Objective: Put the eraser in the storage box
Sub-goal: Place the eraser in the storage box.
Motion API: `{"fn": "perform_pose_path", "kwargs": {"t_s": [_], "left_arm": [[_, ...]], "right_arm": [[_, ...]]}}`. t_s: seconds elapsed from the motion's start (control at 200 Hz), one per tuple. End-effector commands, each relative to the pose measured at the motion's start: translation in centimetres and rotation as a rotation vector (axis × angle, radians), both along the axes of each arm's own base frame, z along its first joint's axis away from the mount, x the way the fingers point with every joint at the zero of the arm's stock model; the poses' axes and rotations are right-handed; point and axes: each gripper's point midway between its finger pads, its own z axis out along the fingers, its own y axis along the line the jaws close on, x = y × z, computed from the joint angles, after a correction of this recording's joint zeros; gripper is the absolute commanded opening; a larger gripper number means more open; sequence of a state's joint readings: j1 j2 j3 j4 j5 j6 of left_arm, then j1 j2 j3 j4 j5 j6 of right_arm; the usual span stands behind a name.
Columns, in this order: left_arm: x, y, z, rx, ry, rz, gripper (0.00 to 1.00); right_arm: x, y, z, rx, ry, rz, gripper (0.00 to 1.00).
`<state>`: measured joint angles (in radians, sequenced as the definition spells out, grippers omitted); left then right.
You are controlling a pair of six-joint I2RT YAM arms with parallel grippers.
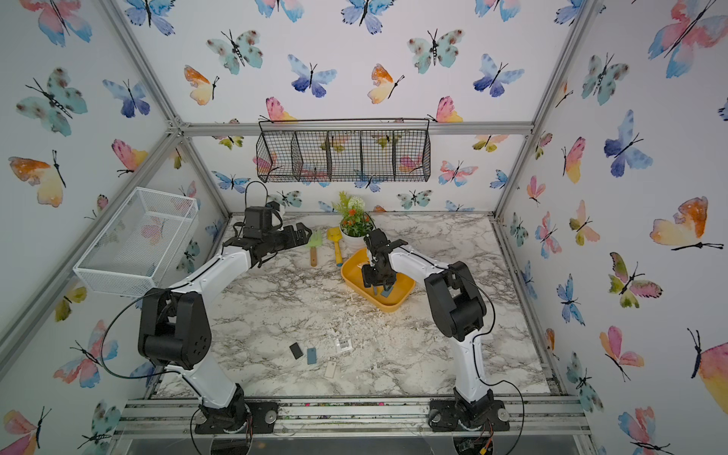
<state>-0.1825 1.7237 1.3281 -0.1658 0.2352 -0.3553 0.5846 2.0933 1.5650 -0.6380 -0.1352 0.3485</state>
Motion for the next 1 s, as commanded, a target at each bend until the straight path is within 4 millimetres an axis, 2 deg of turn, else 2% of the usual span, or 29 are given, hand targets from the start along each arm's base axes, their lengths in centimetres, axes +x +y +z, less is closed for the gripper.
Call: {"fn": "perform_pose_path", "kwargs": {"t_s": [0.0,0.1,0.24,0.44,0.721,0.996], "left_arm": [[0.2,-0.1,0.6,-0.003,-0.012,-0.021,0.98],[0.2,-0.1,0.6,-0.004,-0.012,-0.021,0.98],[0.3,-0.2,0.6,-0.005,-0.010,-0.026,0.98],[0.3,-0.3,0.4,-0.007,-0.005,-0.027,0.98],[0.2,-0.4,0.4,-0.014,-0.002,-0.031,0.98],[0.2,-0.4,0.4,-0.014,-0.003,-0.032,0.98]], "right_arm": [[-0.7,0.4,-1.6,-0.011,0.038,0.000,0.57],[-0.7,0.9,-1.6,0.003,0.033,0.007,0.57],[-0.4,1.9,-0.3,0.047,0.013,0.021,0.57],[-1.1,3.2,0.0,0.073,0.024,0.045,0.57],[-0.8,3.9,2.4,0.096,-0.026,0.045,0.58],[-1.8,5.1,3.8,0.143,-0.013,0.071,0.58]]}}
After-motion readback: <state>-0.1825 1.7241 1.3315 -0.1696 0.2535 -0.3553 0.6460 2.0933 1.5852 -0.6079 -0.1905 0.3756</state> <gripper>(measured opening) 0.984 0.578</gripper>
